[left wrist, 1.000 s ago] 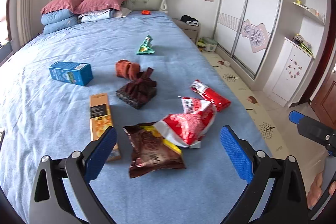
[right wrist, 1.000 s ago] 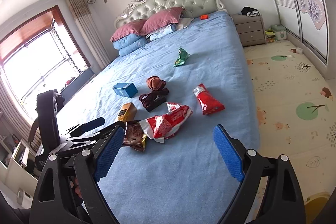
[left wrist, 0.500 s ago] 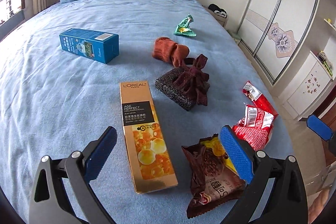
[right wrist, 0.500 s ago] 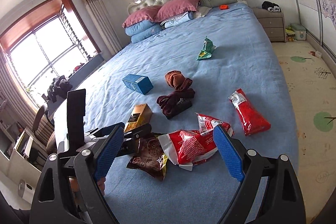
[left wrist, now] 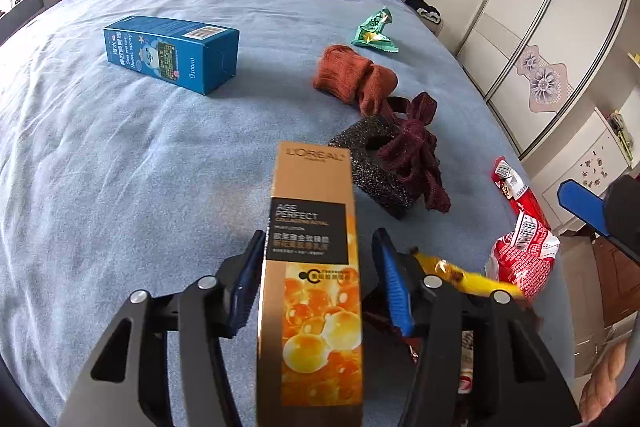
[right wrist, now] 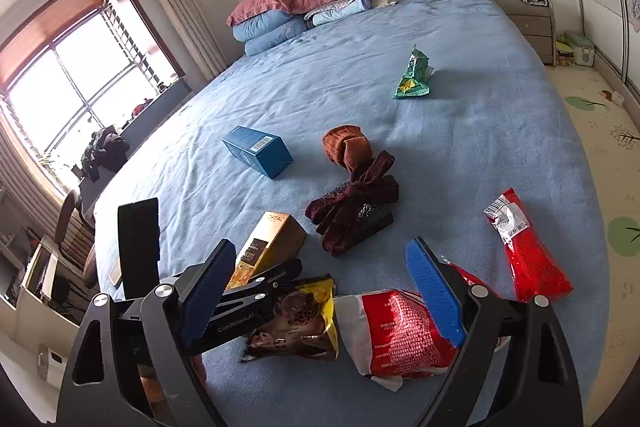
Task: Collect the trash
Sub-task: 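Grasp the gold L'Oreal box with the left gripper while the right grasps the black sponge with maroon cloth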
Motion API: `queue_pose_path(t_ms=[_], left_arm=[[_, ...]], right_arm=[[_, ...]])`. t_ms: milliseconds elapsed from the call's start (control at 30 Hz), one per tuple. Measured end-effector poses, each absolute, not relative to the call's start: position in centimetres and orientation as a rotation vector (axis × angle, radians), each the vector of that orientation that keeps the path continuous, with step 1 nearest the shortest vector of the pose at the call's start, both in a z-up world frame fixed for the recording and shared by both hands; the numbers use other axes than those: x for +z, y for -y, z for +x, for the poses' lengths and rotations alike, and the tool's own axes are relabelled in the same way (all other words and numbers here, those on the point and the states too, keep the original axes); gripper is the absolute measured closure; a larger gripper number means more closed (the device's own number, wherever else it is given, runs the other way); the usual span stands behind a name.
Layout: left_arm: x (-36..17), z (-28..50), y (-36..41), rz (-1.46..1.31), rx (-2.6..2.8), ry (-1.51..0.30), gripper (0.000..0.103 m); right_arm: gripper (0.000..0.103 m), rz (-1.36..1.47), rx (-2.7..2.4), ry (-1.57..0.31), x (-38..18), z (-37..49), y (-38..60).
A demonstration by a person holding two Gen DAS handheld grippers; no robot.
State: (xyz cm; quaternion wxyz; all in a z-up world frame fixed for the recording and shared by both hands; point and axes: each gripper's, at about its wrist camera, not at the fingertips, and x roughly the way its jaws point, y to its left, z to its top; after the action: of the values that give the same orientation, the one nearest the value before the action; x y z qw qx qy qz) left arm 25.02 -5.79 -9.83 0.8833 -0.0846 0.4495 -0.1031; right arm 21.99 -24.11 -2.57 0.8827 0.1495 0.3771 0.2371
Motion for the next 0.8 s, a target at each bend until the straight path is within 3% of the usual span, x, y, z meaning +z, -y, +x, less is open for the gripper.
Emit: queue_pose_path(t_ms=[67,800], left_arm=[[-9.7,25.2,5.2,-0.189,-0.227,-0.936,0.06],[-9.4,25.6,-0.9,-0.241,-0.211,-0.9,0.064]], right_arm=[[0.018,0.322,0.49,-0.809,-2.9,22.8,23.6],[0.013,0.015,0.314,-0.968,-7.1,31.6,16.5]])
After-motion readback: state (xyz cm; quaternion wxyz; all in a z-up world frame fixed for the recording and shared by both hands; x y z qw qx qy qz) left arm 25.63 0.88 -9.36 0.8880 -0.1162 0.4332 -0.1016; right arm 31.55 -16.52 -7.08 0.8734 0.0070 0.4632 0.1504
